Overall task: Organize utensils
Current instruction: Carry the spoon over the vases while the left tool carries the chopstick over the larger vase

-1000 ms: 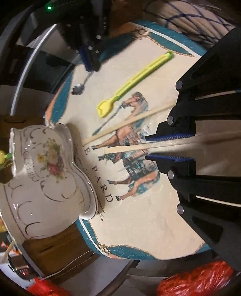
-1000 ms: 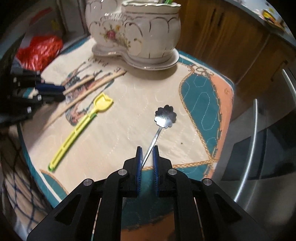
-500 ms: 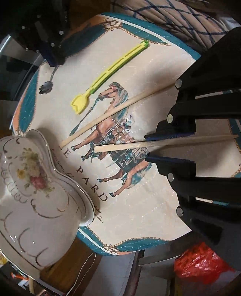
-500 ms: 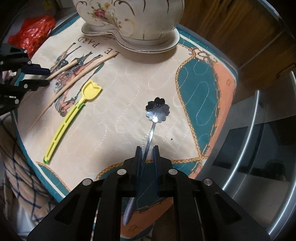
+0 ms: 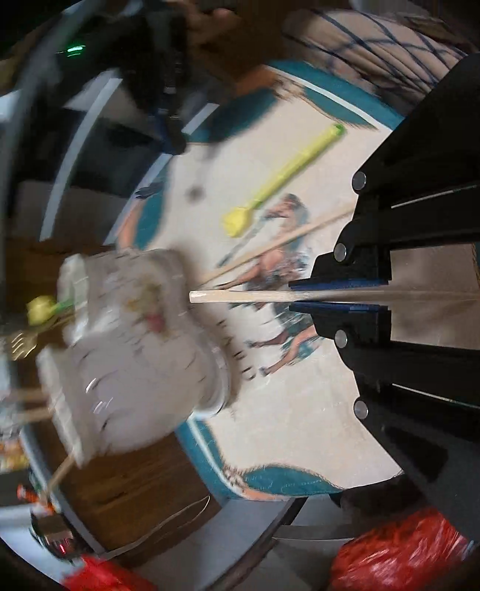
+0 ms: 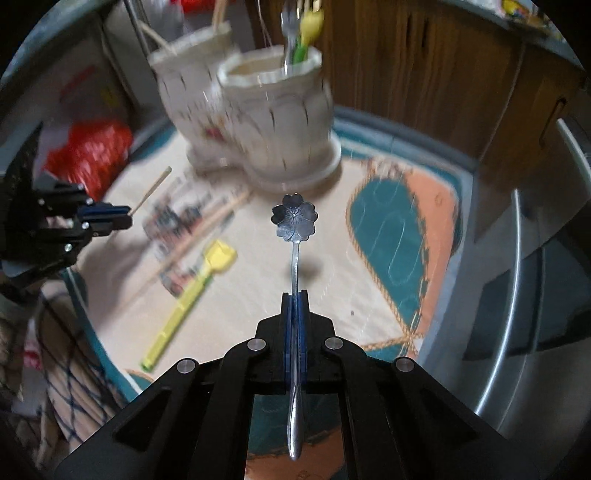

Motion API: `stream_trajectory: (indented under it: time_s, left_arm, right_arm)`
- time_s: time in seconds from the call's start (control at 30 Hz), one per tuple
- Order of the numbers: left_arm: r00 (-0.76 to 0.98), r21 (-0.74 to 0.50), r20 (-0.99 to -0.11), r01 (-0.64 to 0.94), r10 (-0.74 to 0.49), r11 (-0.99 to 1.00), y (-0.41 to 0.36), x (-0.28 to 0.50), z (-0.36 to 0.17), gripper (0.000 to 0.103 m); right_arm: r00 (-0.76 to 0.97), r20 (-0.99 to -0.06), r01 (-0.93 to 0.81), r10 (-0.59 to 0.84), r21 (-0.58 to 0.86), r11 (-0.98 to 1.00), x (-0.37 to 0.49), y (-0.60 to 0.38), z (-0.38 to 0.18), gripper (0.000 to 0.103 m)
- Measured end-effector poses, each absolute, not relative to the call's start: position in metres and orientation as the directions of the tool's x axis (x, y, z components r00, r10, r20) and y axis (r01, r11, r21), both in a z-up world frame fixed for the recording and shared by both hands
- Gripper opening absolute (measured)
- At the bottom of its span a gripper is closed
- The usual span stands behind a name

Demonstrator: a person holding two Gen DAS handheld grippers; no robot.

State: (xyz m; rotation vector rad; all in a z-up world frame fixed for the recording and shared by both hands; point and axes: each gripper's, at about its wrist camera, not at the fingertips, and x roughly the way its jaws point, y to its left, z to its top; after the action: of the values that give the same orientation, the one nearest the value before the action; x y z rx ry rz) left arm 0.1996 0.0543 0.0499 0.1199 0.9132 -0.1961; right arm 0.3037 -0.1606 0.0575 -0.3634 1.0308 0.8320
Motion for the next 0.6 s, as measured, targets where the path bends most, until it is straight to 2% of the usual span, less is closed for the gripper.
stream_trajectory:
  time_s: [0.23, 0.6]
  left_arm:
    - [0.735, -0.109, -0.652, 0.155, -0.188, 0.982, 0.071, 0.179, 0.081, 0.006]
    - [0.884, -0.139, -0.436, 0.120, -0.170, 0.983, 0.078, 0.176, 0.125, 0.006]
  right_arm:
    - [0.305, -0.733, -0.736, 0.608, 0.224, 0.639, 0.296, -0.172, 0.082, 0.004]
    - [0.398, -0.519, -0.733, 0.757, 0.316, 0.602, 0.296, -0.169, 0.116, 0.004]
